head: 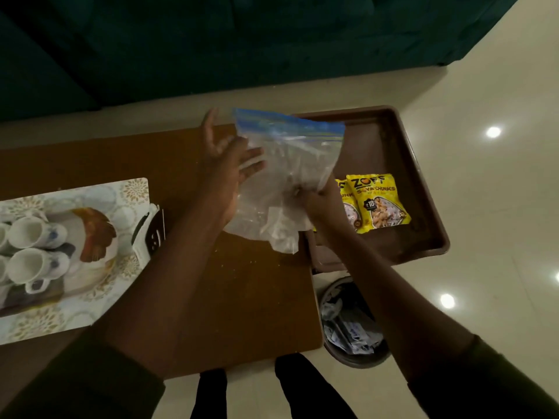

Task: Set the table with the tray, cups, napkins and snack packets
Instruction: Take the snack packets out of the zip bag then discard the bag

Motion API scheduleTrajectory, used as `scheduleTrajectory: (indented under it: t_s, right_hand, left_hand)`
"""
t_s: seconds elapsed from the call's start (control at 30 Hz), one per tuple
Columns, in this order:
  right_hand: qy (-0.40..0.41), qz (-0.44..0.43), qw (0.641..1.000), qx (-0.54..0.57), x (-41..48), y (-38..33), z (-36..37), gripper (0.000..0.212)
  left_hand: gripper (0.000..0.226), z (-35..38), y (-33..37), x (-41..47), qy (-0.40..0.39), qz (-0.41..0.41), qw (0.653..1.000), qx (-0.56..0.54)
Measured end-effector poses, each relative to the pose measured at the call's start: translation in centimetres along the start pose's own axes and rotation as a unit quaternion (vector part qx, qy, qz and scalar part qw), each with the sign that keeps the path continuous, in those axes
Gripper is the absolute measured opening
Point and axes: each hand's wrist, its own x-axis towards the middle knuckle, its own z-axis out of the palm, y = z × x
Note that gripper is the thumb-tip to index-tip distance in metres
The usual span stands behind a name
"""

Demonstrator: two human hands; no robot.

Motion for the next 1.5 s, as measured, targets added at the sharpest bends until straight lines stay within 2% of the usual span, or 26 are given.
scheduleTrajectory:
  t_s: [0.07,0.13,0.23,0.3,0.4,0.5,0.57,0.67,0.8,0.93,1.0,1.03,1.07,1.17,1.2,1.27,1.4,1.5]
  right_hand:
    - [-0.004,0.031,0.999,0.032,0.4,0.1,-1.4,0.033]
    - [-0.009,0.068,0.996,0.056,0.7,-0.2,-2.4,0.029]
    - [-0.026,0.126,0.989,0.070,1.3,-0.2,-3.5,0.026]
    - [-0.035,0.156,0.986,0.049,1.2,-0.1,-3.4,0.018]
    - [-0.040,0.215,0.975,0.040,0.3,0.1,-2.7,0.023]
    - [-0.077,0.194,0.976,0.057,-0.1,0.1,-2.1,0.024]
    - [-0.077,0.147,0.983,0.073,-0.2,0.4,-1.9,0.026]
    - [-0.004,0.074,0.996,0.045,-0.1,1.6,-2.0,0.043]
    - [0.030,-0.006,0.999,-0.013,0.1,2.7,-2.5,0.039]
    - [0.000,-0.032,0.996,-0.085,0.4,2.5,-2.4,0.034]
    - [-0.026,-0.042,0.993,-0.109,0.7,2.3,-2.4,0.027]
    - [-0.040,-0.036,0.992,-0.111,0.7,1.9,-2.5,0.016]
    - [-0.053,-0.018,0.991,-0.118,1.0,1.6,-2.7,0.014]
    - [-0.083,0.035,0.978,-0.188,1.5,0.9,-3.1,0.066]
    - [-0.095,0.043,0.975,-0.197,1.6,0.6,-3.0,0.074]
    - [-0.116,0.047,0.973,-0.192,1.9,0.6,-2.9,0.079]
    - [-0.109,0.012,0.960,-0.258,2.8,1.0,-3.4,0.070]
    - [-0.084,-0.019,0.940,-0.331,3.4,1.2,-3.6,0.059]
  left_hand:
    - [0.051,-1.6,-0.4,-0.2,0.042,0.084,0.984,0.153]
    - [0.037,-3.2,-1.0,-0.5,0.047,0.106,0.962,0.247]
    - [0.023,-4.4,-2.1,-0.9,-0.034,-0.003,0.968,0.250]
    - [0.034,-4.8,-2.8,-1.3,-0.093,-0.103,0.969,0.205]
    - [0.054,-5.3,-3.4,-1.6,-0.105,-0.226,0.958,0.140]
    - [0.054,-6.0,-3.8,-1.5,-0.097,-0.274,0.950,0.114]
    - [0.049,-6.3,-4.6,-1.1,-0.054,-0.227,0.963,0.137]
    - [0.042,-6.4,-5.2,-0.2,0.028,-0.130,0.982,0.133]
    - [0.039,-7.7,-5.0,1.1,0.023,-0.035,0.985,0.170]
    - [0.032,-8.4,-4.3,1.9,0.051,0.033,0.962,0.267]
    - [0.026,-8.3,-4.0,2.2,0.031,0.021,0.964,0.262]
    - [0.025,-8.2,-3.8,2.3,0.004,-0.007,0.971,0.240]
    - [0.034,-8.2,-3.5,2.4,-0.032,-0.041,0.974,0.220]
    - [0.095,-8.4,-2.7,2.5,-0.132,-0.137,0.949,0.249]
    - [0.103,-8.4,-2.8,2.3,-0.150,-0.146,0.935,0.287]
    - [0.094,-8.5,-3.3,2.0,-0.145,-0.134,0.920,0.339]
    - [0.066,-8.2,-4.1,1.9,-0.067,-0.074,0.918,0.384]
    - [0.051,-7.5,-4.3,1.7,-0.032,-0.022,0.880,0.474]
